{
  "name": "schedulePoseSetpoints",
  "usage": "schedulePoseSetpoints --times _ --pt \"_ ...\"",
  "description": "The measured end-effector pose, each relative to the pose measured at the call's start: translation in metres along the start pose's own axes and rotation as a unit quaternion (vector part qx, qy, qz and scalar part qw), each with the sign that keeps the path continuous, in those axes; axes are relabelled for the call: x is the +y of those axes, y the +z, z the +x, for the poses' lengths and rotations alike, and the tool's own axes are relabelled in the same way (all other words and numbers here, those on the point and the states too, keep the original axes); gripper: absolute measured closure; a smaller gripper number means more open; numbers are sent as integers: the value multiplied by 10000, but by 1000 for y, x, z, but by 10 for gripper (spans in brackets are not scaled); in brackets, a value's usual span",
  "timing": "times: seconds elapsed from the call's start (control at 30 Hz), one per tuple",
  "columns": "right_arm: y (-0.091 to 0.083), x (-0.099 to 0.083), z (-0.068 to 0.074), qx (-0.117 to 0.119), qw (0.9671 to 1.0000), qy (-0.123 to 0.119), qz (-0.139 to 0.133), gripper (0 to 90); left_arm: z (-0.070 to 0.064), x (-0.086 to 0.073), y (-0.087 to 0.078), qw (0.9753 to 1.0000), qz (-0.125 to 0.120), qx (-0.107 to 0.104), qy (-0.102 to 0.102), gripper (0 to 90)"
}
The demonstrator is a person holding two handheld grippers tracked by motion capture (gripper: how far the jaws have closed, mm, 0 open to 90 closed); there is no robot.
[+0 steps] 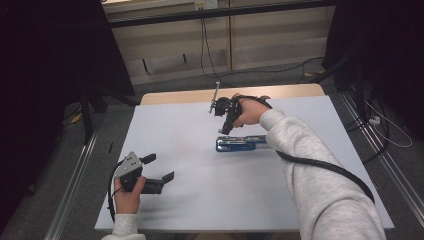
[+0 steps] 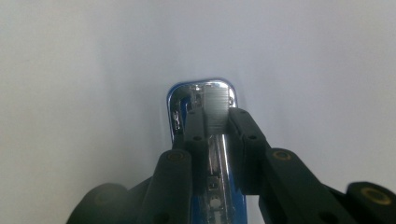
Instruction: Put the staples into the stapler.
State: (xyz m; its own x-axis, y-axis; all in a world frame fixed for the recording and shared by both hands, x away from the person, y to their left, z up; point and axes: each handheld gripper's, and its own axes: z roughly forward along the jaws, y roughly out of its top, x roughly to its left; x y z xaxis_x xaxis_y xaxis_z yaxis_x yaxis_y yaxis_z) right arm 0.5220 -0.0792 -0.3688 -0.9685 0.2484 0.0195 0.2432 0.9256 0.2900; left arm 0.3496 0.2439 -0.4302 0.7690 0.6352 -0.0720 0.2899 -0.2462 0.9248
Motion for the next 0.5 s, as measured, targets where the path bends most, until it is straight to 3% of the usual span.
schedulePoseSetpoints --times 0.5 --pt "11 -4 2 84 10000 11 47 786 -1 0 1 10000 16 -16 -13 27"
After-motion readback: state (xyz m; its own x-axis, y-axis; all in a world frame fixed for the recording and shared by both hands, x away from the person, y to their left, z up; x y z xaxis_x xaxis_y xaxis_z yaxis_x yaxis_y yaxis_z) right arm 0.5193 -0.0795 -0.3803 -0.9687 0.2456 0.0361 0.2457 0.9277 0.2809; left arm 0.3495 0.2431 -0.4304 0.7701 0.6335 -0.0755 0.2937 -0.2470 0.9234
